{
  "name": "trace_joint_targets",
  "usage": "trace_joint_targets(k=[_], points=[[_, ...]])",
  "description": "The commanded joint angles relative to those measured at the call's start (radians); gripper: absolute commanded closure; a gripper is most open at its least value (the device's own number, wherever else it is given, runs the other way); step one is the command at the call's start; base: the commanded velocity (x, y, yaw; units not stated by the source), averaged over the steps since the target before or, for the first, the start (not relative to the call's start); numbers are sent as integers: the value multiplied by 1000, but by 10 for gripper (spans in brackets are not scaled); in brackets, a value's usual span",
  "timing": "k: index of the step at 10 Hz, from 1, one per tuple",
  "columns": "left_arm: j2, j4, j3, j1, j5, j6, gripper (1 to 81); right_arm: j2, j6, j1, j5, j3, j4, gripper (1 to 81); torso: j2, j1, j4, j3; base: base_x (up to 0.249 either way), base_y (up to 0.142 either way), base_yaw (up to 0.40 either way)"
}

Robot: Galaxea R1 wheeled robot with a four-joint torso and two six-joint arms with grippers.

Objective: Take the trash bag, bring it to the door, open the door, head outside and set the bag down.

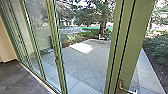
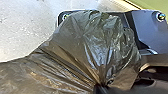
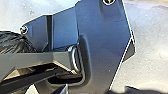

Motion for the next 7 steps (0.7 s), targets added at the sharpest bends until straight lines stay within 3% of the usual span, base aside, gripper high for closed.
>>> trace_joint_targets(k=[1, 5, 7], points=[[-3, 3, -3, -45, 54, 4, 811, -4, -4, 33, -51, 7, -5, 10, 0, 0, 0, 0, 0, 0, 0], [-11, -6, 2, -44, 70, -3, 811, -7, -4, 33, -51, 39, 1, 10, 0, 0, 0, 0, 0, 0, 0], [-23, -8, 3, -45, 130, -4, 811, -45, -4, 25, -48, 108, 0, 10, 0, 0, 0, 0, 0, 0, 0]])
